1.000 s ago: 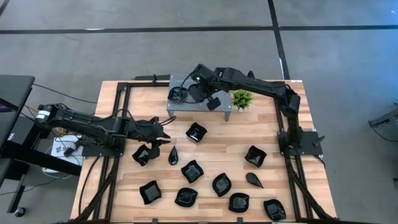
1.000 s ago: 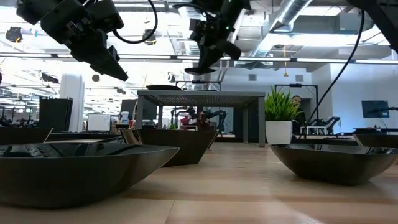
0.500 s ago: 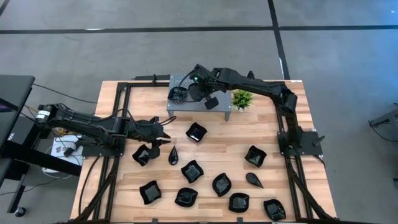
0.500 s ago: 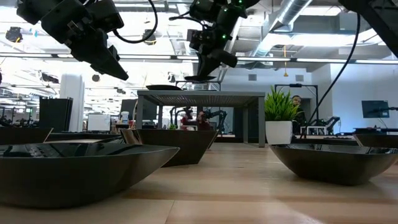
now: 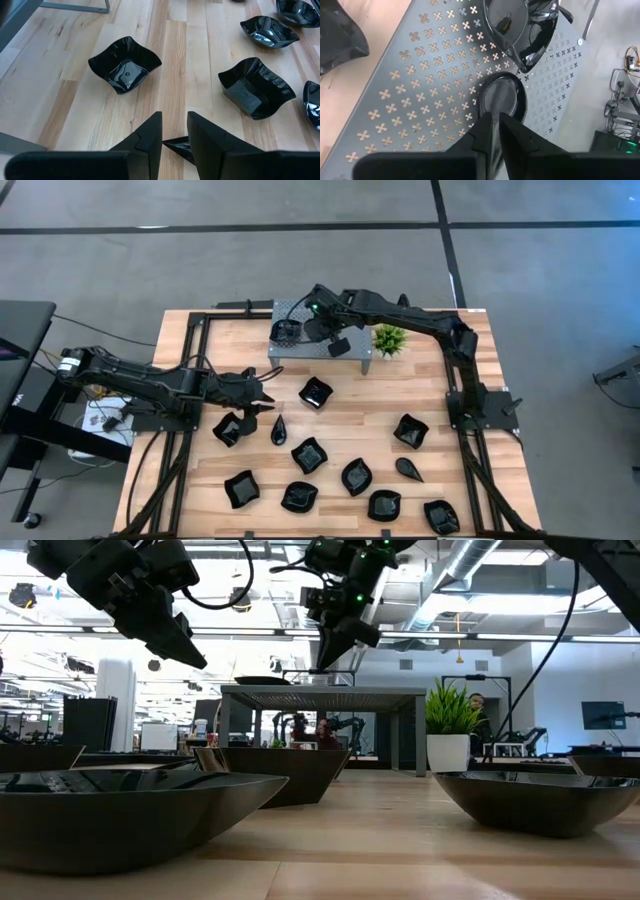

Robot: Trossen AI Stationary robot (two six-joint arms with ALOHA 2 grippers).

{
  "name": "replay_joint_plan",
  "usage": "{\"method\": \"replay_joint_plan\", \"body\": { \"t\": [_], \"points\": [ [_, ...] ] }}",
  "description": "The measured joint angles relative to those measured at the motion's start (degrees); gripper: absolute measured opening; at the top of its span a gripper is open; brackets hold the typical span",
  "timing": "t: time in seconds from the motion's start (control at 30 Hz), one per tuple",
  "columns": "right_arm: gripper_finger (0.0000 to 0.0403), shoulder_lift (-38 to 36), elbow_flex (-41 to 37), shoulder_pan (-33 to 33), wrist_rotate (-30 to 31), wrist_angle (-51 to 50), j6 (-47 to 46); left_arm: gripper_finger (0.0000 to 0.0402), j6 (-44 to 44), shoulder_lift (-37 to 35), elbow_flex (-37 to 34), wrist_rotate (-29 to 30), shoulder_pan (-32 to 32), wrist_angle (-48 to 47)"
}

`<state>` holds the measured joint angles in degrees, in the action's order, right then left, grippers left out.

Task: Pick & Place Mini shaped plates
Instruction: Stack the drop-shaped plate on top of the drop-shaped plate on the shelf

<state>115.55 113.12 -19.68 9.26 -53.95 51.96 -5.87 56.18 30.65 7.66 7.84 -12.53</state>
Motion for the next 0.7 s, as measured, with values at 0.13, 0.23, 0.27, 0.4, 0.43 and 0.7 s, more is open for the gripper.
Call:
{"method": "replay_joint_plan", "body": {
  "t": [0.13,0.23,0.27,0.4,0.43,0.7],
  "points": [
    [0.0028,0.0,0.01,0.05,0.0,0.07,-0.07,0.0092,0.0,0.0,0.0,0.01,0.0,0.0],
    [0.0036,0.0,0.0,0.29,0.07,1.21,-3.23,0.0092,0.0,0.0,-0.01,0.0,0.0,0.0],
    [0.0039,0.0,0.0,0.42,0.07,1.2,-4.69,0.0092,0.0,0.0,-0.02,0.0,0.0,0.0],
    [0.0053,0.0,0.0,1.79,0.12,0.44,-9.03,0.0092,0.0,0.0,-0.01,-0.03,0.0,0.0],
    [0.0055,0.0,0.0,2.51,0.12,0.08,-9.64,0.0092,-0.01,0.0,-0.01,-0.34,0.0,0.01],
    [0.0062,-2.46,-0.04,11.83,5.69,-2.97,-10.51,0.0092,-10.28,0.66,-0.02,-10.77,1.22,0.44]
  ]
}}
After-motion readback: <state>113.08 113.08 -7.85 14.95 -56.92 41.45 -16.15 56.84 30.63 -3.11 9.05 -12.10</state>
